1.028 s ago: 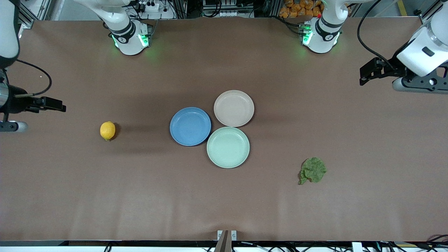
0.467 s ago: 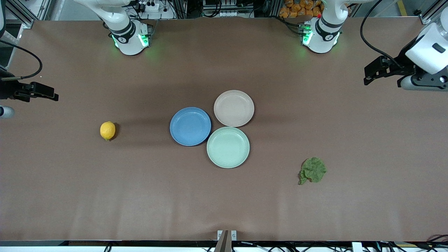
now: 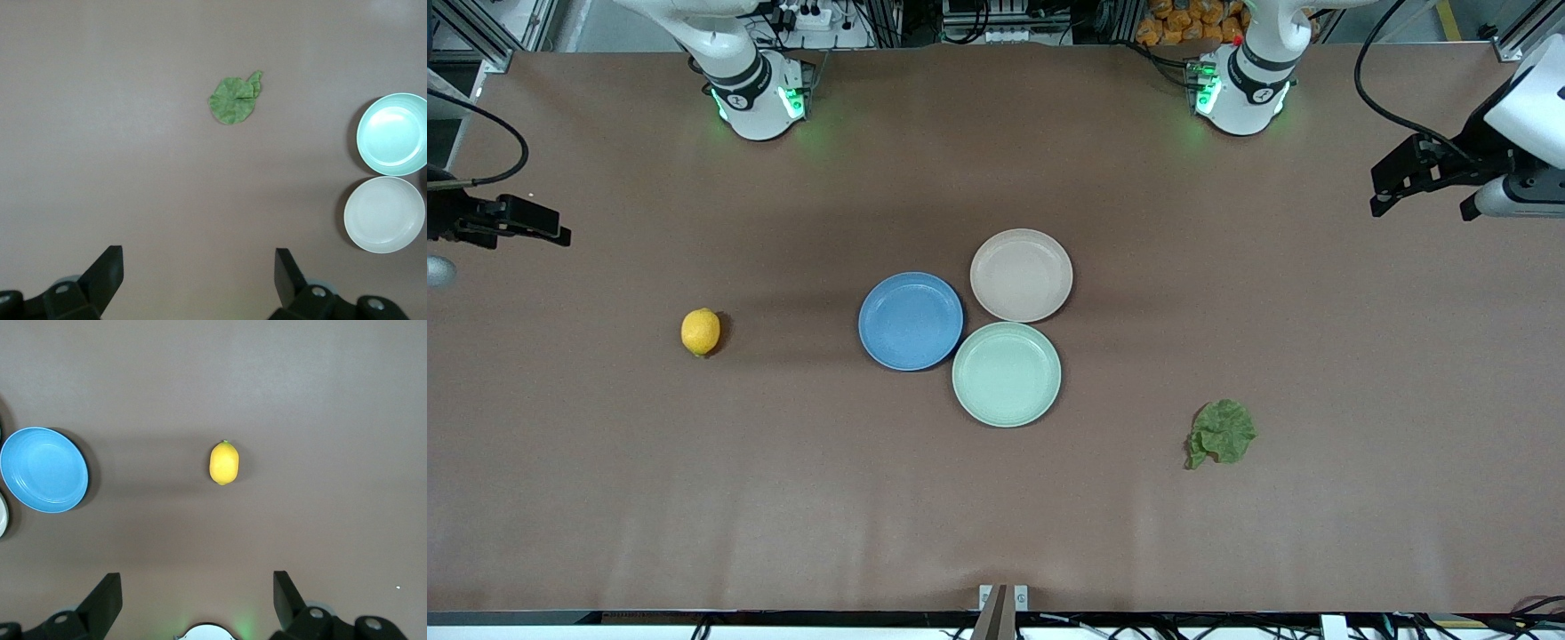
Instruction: Pick lemon and lettuce from blue and beige plates
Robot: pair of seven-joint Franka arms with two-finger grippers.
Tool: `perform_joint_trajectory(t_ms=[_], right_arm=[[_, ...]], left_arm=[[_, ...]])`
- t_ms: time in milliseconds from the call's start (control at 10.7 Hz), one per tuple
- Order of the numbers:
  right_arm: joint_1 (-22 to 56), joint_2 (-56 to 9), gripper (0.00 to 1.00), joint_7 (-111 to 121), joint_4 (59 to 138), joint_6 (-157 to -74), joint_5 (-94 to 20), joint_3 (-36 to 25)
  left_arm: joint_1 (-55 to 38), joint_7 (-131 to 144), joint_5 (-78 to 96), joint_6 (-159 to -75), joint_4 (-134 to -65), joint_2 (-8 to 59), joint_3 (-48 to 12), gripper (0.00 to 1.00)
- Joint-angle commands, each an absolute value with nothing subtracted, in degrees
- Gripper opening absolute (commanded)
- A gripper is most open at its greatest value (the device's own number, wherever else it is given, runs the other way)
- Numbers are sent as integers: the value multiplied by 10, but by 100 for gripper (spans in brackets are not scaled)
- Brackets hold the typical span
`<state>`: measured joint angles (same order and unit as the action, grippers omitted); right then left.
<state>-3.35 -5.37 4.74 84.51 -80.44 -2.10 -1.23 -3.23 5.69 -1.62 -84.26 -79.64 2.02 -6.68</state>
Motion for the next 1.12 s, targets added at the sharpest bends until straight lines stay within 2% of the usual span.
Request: perform_joint_trajectory(t_ms=[0,1028], right_arm=[[-32,-39,100,37,859,-805,-14,-10],[-23,-40,100,37,858,-837,-13,-15]], left_arm=[[-39,38,-38,-846,-793,18,-68,100],[-40,40,-28,-844,-794,17,-69,100]])
